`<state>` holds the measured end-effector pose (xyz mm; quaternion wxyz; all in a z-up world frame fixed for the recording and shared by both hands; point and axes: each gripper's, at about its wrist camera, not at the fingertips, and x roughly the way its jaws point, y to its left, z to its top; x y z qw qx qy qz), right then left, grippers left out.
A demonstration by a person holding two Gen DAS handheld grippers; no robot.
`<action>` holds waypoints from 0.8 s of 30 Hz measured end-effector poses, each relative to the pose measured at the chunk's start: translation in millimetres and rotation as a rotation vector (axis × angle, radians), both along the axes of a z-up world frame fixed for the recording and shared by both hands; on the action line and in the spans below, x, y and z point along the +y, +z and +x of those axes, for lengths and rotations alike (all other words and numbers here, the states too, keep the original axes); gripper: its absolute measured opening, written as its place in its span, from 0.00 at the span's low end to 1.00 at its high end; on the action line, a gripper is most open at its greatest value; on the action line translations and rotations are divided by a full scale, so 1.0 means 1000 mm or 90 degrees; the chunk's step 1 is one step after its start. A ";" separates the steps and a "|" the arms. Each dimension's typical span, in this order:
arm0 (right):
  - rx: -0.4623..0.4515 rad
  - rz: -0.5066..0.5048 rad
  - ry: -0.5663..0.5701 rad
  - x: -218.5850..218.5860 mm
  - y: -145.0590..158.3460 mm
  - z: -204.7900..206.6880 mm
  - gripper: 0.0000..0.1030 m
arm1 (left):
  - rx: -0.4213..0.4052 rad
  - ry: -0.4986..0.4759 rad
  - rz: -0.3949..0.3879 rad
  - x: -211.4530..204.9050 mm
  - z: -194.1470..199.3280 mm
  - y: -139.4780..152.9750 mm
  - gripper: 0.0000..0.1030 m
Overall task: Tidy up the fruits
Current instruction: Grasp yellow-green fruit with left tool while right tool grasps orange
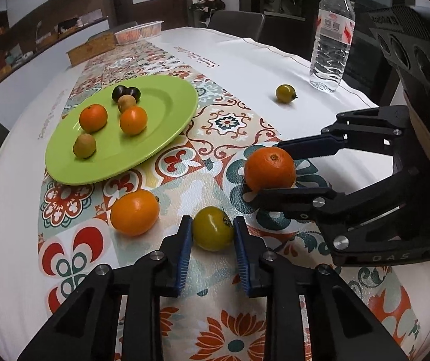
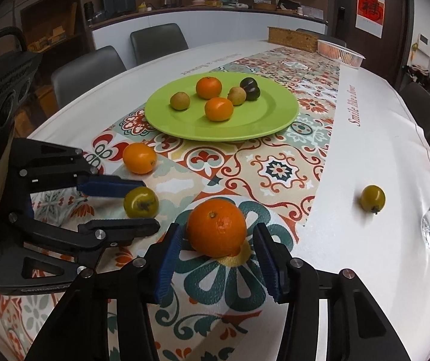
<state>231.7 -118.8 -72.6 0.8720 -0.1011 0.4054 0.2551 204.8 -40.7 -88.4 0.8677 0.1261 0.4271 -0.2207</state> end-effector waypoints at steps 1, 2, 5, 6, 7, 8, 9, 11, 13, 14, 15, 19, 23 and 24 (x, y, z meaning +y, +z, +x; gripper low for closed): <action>0.000 -0.002 0.000 0.001 -0.001 0.001 0.45 | 0.001 0.001 -0.002 0.000 0.000 0.000 0.26; 0.003 -0.002 0.001 0.001 -0.001 0.001 0.42 | 0.002 0.002 -0.004 0.001 0.000 0.000 0.26; 0.009 0.002 0.000 0.000 -0.002 0.003 0.41 | 0.003 0.006 -0.008 0.002 -0.003 0.001 0.26; 0.009 0.002 0.000 0.000 -0.002 0.003 0.40 | 0.002 0.009 -0.010 0.002 -0.004 0.002 0.26; 0.008 0.003 -0.002 0.000 -0.002 0.002 0.40 | 0.000 0.011 -0.013 0.003 -0.005 0.004 0.26; 0.008 0.006 -0.003 0.000 -0.001 0.002 0.40 | -0.002 0.015 -0.017 0.004 -0.006 0.006 0.26; 0.008 0.009 -0.004 -0.001 -0.001 0.001 0.40 | -0.004 0.019 -0.019 0.005 -0.007 0.008 0.26; 0.003 0.014 -0.007 -0.001 0.002 -0.002 0.40 | -0.009 0.027 -0.025 0.006 -0.010 0.012 0.26; -0.001 0.017 -0.009 -0.002 0.006 -0.005 0.40 | -0.016 0.033 -0.030 0.008 -0.012 0.017 0.26; -0.006 0.019 -0.011 -0.003 0.008 -0.008 0.40 | -0.021 0.036 -0.032 0.009 -0.014 0.020 0.26; -0.009 0.020 -0.012 -0.003 0.010 -0.009 0.40 | -0.025 0.038 -0.033 0.009 -0.016 0.022 0.26; -0.024 0.025 -0.017 -0.004 0.020 -0.016 0.40 | -0.043 0.045 -0.039 0.011 -0.025 0.033 0.26; -0.041 0.029 -0.024 -0.004 0.032 -0.024 0.40 | -0.059 0.054 -0.045 0.013 -0.032 0.043 0.26; -0.045 0.031 -0.026 -0.005 0.034 -0.025 0.40 | -0.063 0.057 -0.047 0.014 -0.033 0.046 0.26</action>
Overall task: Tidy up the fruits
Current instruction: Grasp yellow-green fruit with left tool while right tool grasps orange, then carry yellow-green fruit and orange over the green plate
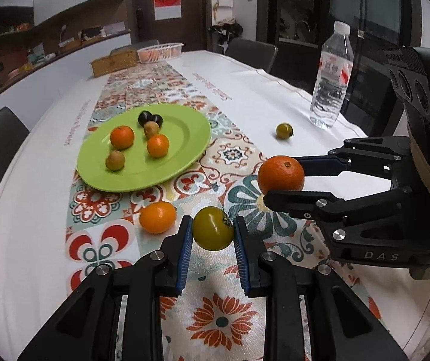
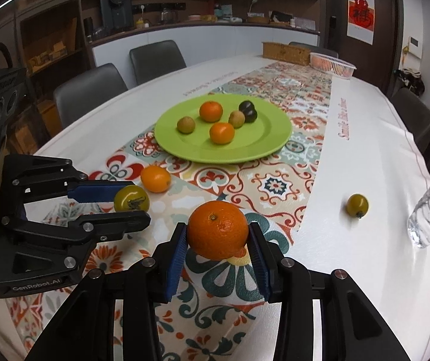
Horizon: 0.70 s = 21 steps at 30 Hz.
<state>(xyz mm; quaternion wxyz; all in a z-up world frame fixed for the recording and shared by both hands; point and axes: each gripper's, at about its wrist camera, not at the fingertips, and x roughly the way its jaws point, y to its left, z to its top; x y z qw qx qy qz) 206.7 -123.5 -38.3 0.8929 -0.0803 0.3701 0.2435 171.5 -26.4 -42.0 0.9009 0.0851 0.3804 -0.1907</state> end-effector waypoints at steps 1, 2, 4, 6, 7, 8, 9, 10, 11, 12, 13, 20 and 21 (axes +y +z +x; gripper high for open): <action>-0.003 0.002 -0.002 0.000 0.002 -0.001 0.40 | -0.003 0.003 -0.002 0.001 -0.001 0.003 0.26; -0.008 0.006 -0.006 -0.001 0.006 -0.003 0.40 | -0.007 0.006 -0.003 0.001 -0.003 0.005 0.26; -0.015 0.012 -0.010 -0.002 0.012 -0.006 0.40 | -0.016 0.010 -0.005 0.003 -0.006 0.010 0.26; -0.025 0.018 -0.015 -0.003 0.019 -0.009 0.40 | -0.025 0.016 -0.008 0.004 -0.010 0.016 0.26; -0.029 0.021 -0.017 -0.003 0.022 -0.011 0.40 | -0.029 0.019 -0.009 0.005 -0.011 0.019 0.26; -0.033 0.026 -0.020 -0.003 0.026 -0.012 0.40 | -0.033 0.022 -0.012 0.006 -0.013 0.022 0.26; -0.037 0.029 -0.021 -0.003 0.028 -0.013 0.40 | -0.038 0.026 -0.014 0.007 -0.014 0.025 0.26; -0.041 0.033 -0.024 -0.002 0.032 -0.014 0.40 | -0.041 0.028 -0.015 0.008 -0.014 0.027 0.26; -0.044 0.036 -0.025 -0.002 0.034 -0.015 0.40 | -0.045 0.030 -0.016 0.009 -0.015 0.030 0.26; -0.047 0.039 -0.027 -0.002 0.037 -0.016 0.40 | -0.049 0.034 -0.017 0.010 -0.016 0.032 0.26; -0.049 0.041 -0.029 -0.001 0.039 -0.017 0.40 | -0.052 0.037 -0.017 0.011 -0.016 0.034 0.26; -0.058 0.048 -0.042 0.003 0.051 -0.013 0.40 | -0.074 0.059 -0.026 0.019 -0.010 0.049 0.26; -0.059 0.051 -0.043 0.004 0.053 -0.012 0.40 | -0.078 0.062 -0.028 0.020 -0.008 0.051 0.26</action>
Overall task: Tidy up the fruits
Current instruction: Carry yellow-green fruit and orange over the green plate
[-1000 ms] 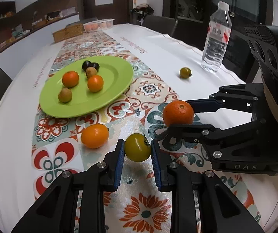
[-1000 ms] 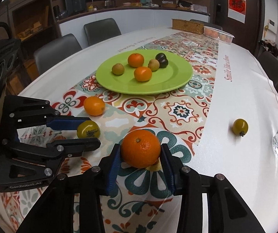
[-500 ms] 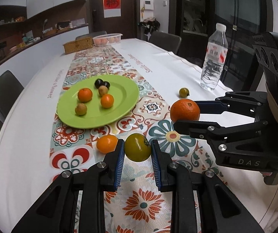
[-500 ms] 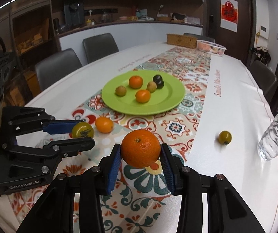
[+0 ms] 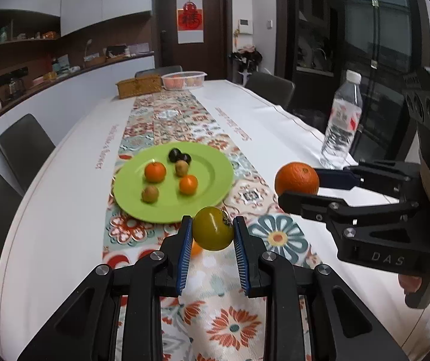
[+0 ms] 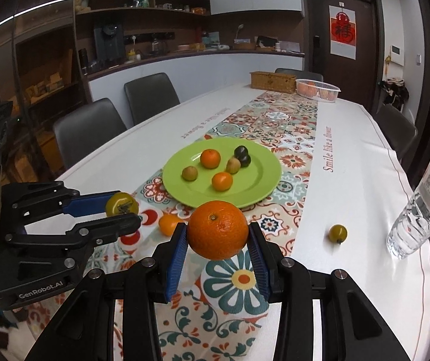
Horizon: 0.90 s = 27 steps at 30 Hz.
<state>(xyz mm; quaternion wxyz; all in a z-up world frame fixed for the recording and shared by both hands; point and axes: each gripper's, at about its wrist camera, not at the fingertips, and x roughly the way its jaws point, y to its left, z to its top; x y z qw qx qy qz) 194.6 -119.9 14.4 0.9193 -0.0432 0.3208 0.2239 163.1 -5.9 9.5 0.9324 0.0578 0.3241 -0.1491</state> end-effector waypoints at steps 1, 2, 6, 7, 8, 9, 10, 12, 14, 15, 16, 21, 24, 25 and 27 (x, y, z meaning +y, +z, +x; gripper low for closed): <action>0.000 0.002 0.000 0.001 0.001 0.001 0.40 | -0.003 0.003 -0.001 0.001 0.001 0.002 0.26; -0.001 0.003 -0.001 0.002 0.003 0.003 0.40 | -0.008 0.006 -0.001 0.002 0.003 0.005 0.26; -0.010 0.001 -0.001 0.007 0.010 0.012 0.40 | -0.022 0.013 0.000 0.005 0.010 0.014 0.26; -0.013 0.000 0.000 0.007 0.012 0.014 0.40 | -0.025 0.014 0.000 0.005 0.012 0.015 0.26; -0.017 -0.003 0.000 0.009 0.014 0.016 0.40 | -0.027 0.017 0.000 0.006 0.015 0.018 0.26; -0.021 -0.005 0.000 0.010 0.016 0.019 0.40 | -0.030 0.018 0.000 0.007 0.017 0.020 0.26; -0.024 -0.007 0.000 0.011 0.017 0.020 0.40 | -0.031 0.018 -0.001 0.007 0.019 0.021 0.26; -0.031 -0.009 0.000 0.012 0.022 0.025 0.40 | -0.034 0.021 -0.003 0.009 0.024 0.025 0.26; -0.035 -0.010 -0.001 0.014 0.025 0.031 0.40 | -0.033 0.025 -0.005 0.011 0.030 0.027 0.26; -0.037 -0.011 -0.001 0.015 0.027 0.034 0.40 | -0.032 0.025 -0.006 0.012 0.033 0.028 0.26; -0.037 -0.011 -0.001 0.015 0.029 0.037 0.40 | -0.032 0.026 -0.006 0.012 0.037 0.030 0.26; -0.029 -0.007 -0.006 0.018 0.031 0.056 0.40 | -0.031 0.031 -0.003 0.015 0.056 0.034 0.26; -0.021 -0.010 -0.011 0.018 0.030 0.070 0.40 | -0.027 0.032 -0.003 0.017 0.067 0.033 0.26; -0.019 -0.010 -0.012 0.018 0.029 0.073 0.40 | -0.025 0.033 -0.001 0.017 0.071 0.033 0.26; -0.009 -0.008 -0.012 0.017 0.027 0.081 0.40 | -0.020 0.034 -0.001 0.018 0.080 0.030 0.26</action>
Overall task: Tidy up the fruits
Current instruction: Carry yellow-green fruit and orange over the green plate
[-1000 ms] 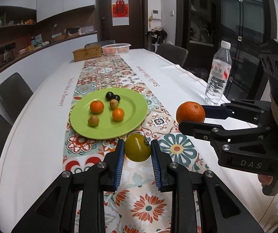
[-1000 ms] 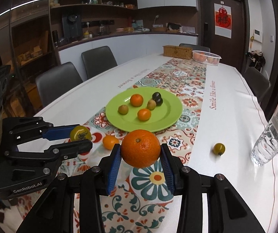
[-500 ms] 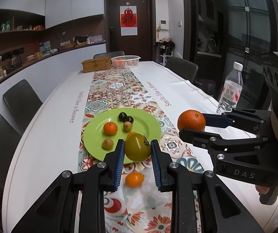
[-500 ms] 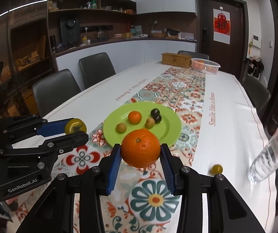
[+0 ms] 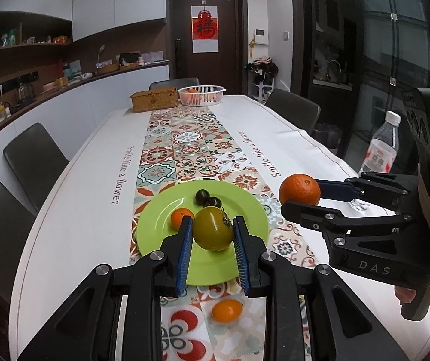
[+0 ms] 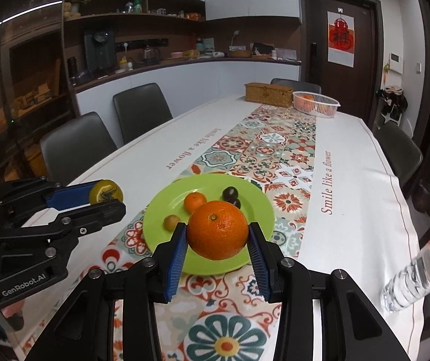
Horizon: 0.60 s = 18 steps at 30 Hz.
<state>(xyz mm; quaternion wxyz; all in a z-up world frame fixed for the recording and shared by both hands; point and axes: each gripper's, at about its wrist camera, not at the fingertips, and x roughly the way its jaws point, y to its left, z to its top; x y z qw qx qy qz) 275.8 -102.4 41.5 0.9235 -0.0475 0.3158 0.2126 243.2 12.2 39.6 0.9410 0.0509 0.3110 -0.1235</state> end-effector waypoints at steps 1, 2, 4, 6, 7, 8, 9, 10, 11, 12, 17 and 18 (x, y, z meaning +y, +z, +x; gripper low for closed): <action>0.004 0.000 0.000 0.000 -0.001 0.005 0.40 | 0.005 0.000 -0.003 0.001 0.004 -0.001 0.26; 0.006 -0.001 -0.001 0.000 -0.001 0.009 0.40 | 0.009 -0.001 -0.006 0.001 0.009 -0.002 0.26; 0.009 -0.006 -0.001 0.001 -0.003 0.016 0.40 | 0.018 0.000 -0.011 0.002 0.017 -0.006 0.26; 0.013 -0.012 -0.004 0.001 -0.005 0.025 0.40 | 0.027 0.000 -0.016 0.003 0.026 -0.010 0.26; 0.015 -0.014 -0.004 0.002 -0.006 0.029 0.40 | 0.031 0.002 -0.017 0.004 0.031 -0.013 0.26; 0.018 -0.018 -0.005 0.003 -0.008 0.034 0.40 | 0.034 0.002 -0.018 0.005 0.034 -0.014 0.26; 0.021 -0.020 -0.005 0.003 -0.010 0.038 0.40 | 0.037 0.003 -0.019 0.006 0.038 -0.016 0.26; 0.026 -0.023 -0.004 0.003 -0.012 0.043 0.40 | 0.041 0.004 -0.020 0.006 0.042 -0.018 0.26; 0.030 -0.025 -0.004 0.004 -0.014 0.047 0.40 | 0.045 0.005 -0.021 0.007 0.046 -0.021 0.26; 0.033 -0.027 -0.004 0.004 -0.017 0.050 0.40 | 0.048 0.007 -0.020 0.007 0.050 -0.023 0.26; 0.055 -0.031 -0.004 0.006 -0.032 0.067 0.40 | 0.065 0.007 -0.017 0.009 0.068 -0.036 0.26; 0.061 -0.030 -0.004 0.006 -0.035 0.070 0.40 | 0.069 0.008 -0.016 0.009 0.071 -0.039 0.26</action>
